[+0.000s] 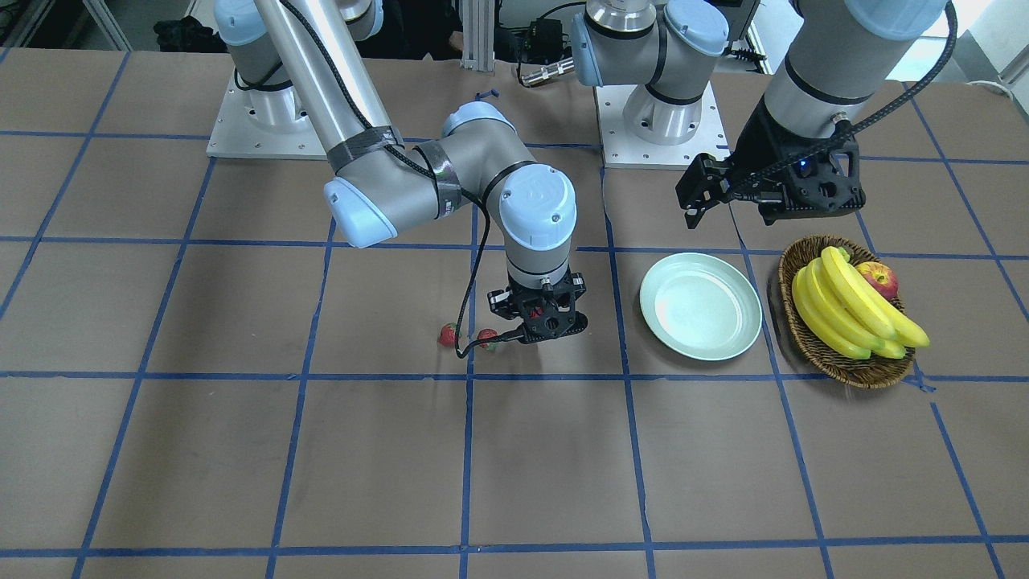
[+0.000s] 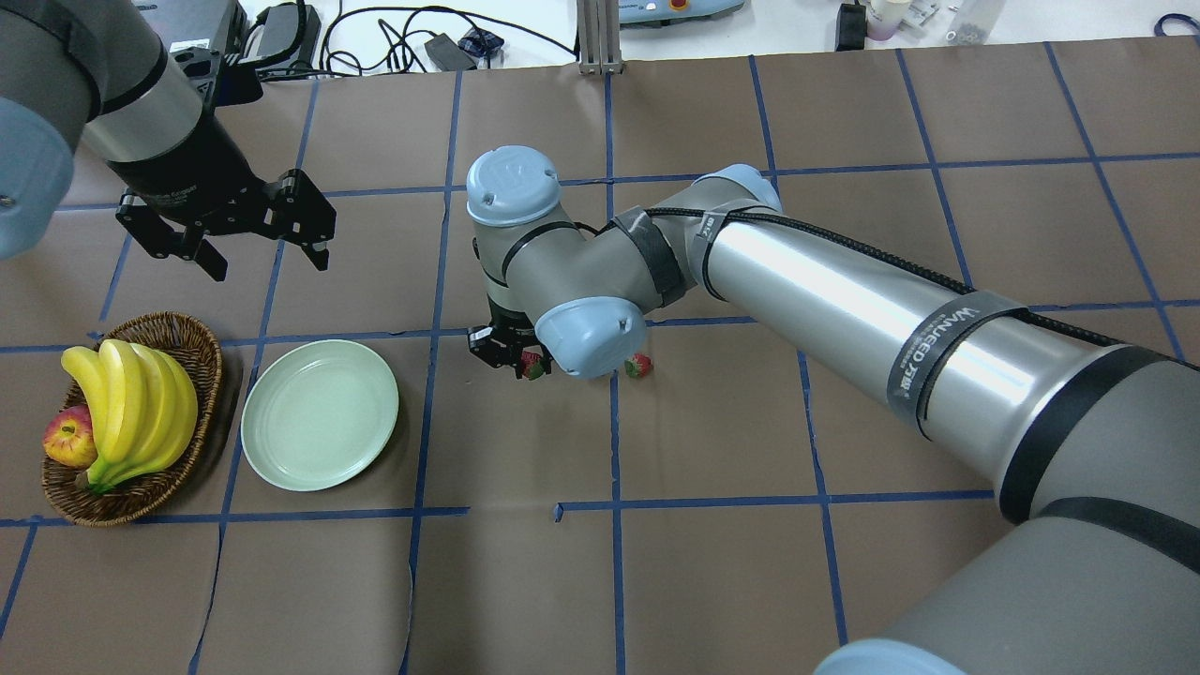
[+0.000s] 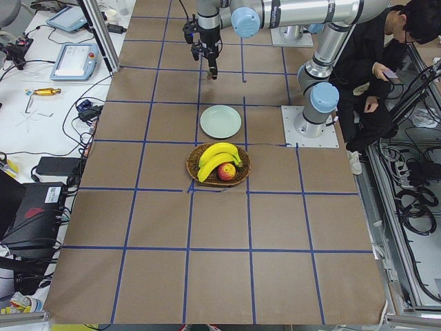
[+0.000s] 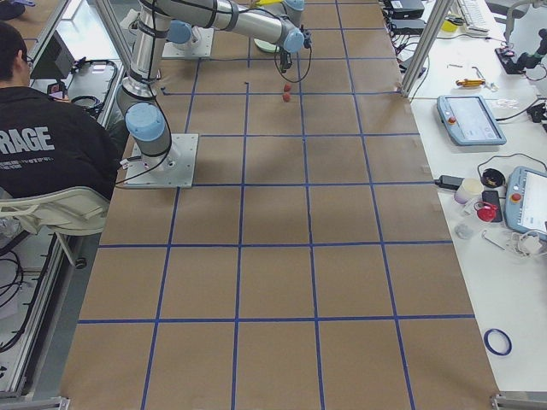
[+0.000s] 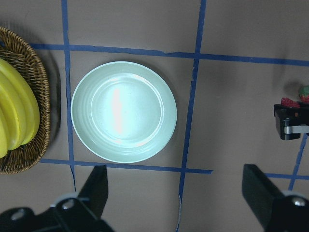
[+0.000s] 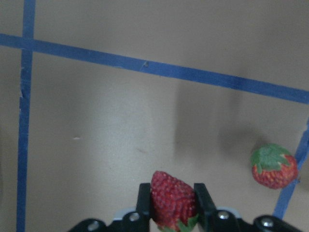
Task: Collect all strawberries into plate
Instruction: 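Carry the second strawberry toward the plate and open the right gripper, then move the right gripper back over the last strawberry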
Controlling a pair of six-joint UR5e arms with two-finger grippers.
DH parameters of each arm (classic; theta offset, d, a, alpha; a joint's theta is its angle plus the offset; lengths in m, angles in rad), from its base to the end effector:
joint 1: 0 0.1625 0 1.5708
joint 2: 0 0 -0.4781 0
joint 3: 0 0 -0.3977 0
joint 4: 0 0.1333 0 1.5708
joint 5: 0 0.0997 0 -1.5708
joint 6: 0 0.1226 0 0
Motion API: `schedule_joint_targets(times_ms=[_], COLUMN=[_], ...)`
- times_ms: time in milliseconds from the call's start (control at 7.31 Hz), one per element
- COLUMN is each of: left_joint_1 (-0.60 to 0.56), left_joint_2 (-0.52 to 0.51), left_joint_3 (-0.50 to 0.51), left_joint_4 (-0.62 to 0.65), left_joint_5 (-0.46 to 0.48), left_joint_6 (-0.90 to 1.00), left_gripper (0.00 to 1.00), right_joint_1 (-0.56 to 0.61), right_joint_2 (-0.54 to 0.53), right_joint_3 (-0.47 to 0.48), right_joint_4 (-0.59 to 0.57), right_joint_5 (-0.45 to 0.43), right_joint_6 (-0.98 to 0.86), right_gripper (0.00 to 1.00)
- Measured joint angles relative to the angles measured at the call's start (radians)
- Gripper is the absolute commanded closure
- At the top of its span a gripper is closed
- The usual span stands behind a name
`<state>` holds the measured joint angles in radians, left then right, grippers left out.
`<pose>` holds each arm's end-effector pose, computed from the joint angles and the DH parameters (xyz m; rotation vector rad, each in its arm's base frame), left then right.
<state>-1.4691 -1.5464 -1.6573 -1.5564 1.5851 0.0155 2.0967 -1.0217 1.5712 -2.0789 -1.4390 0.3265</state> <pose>-0.0822 -0.4899 0.4886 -0.1343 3.1263 0.0759 0.4722 -0.5159 0.2371 -0.2980 3.0208 0.1400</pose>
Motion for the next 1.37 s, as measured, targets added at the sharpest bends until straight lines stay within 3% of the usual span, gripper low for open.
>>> schedule_joint_targets(times_ms=[137, 410, 684, 1094, 1368], left_joint_1=[0.001, 0.0, 0.001, 0.005, 0.007], left_joint_2=[0.0, 0.0, 0.0, 0.0, -0.001], left_joint_3=[0.0, -0.002, -0.002, -0.001, -0.001], left_joint_4=[-0.001, -0.002, -0.003, -0.002, -0.001], left_joint_5=[0.0, 0.0, -0.001, 0.001, 0.002], left_joint_6=[0.0, 0.0, 0.0, 0.001, 0.002], left_gripper=[0.0, 0.0, 0.0, 0.0, 0.0], right_joint_1=[0.0, 0.0, 0.0, -0.008, -0.073], right_joint_2=[0.005, 0.01, 0.009, -0.035, -0.112], right_joint_3=[0.001, 0.002, 0.001, -0.002, -0.003], right_joint_4=[-0.002, -0.005, -0.005, 0.003, 0.038], right_joint_5=[0.004, 0.006, 0.006, -0.01, -0.033], right_joint_6=[-0.001, -0.001, -0.001, -0.013, -0.033], right_gripper=[0.48, 0.13, 0.0, 0.0, 0.0])
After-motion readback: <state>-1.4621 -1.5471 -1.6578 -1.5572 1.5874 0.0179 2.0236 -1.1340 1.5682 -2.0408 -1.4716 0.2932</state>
